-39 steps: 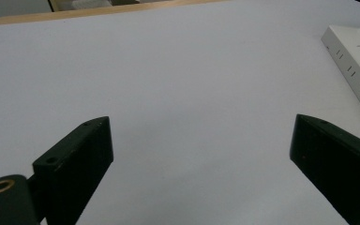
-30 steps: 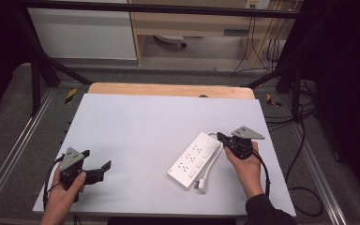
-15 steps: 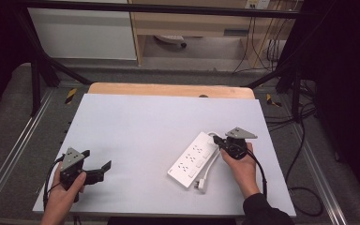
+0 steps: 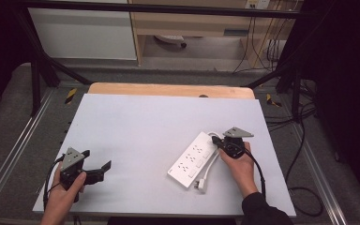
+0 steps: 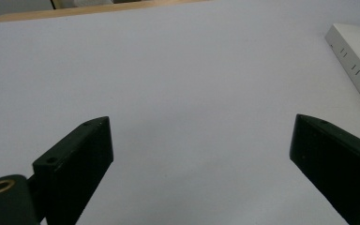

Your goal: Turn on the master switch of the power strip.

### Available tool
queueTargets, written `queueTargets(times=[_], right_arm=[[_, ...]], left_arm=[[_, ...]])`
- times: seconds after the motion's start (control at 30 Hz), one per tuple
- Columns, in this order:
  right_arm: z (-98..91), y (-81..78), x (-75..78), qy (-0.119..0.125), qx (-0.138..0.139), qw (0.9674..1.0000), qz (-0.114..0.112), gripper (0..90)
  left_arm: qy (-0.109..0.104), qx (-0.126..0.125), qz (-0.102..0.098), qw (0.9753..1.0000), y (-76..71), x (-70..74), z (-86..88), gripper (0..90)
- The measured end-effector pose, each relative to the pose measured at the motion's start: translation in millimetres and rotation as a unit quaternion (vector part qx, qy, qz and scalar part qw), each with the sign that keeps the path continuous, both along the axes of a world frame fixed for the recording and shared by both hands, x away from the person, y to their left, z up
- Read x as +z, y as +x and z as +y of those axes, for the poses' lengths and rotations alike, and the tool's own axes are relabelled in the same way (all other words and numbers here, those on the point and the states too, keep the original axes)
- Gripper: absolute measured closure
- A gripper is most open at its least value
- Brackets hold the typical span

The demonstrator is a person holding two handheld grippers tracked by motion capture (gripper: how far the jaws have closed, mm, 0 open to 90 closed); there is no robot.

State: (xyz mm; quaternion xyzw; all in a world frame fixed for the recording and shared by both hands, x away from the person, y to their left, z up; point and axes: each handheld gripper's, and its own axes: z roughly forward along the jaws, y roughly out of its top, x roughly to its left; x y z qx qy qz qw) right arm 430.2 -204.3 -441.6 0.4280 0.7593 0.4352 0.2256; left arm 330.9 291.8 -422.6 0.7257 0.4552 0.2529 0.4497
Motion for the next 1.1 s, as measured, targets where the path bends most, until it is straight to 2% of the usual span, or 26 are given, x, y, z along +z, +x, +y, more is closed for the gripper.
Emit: queueTargets(times=[0.3, 0.53, 1.1], right_arm=[[3.4, 3.6, -4.5, -0.004, 0.004, 1.0000, 0.005, 90.0], [5.5, 1.6, -4.6, -0.019, 0.008, 0.9998, -0.004, 90.0], [5.1, 2.7, -5.6, -0.013, 0.004, 0.9999, 0.008, 90.0]], left_arm=[[-0.002, 0.007, -0.006, 1.0000, -0.4, 0.6, 2.7, 6.3], [0.000, 0.014, -0.005, 0.9999, -0.2, 1.0, 1.5, 6.3], [0.000, 0.011, -0.003, 0.9999, 0.7, 0.1, 1.7, 6.3]])
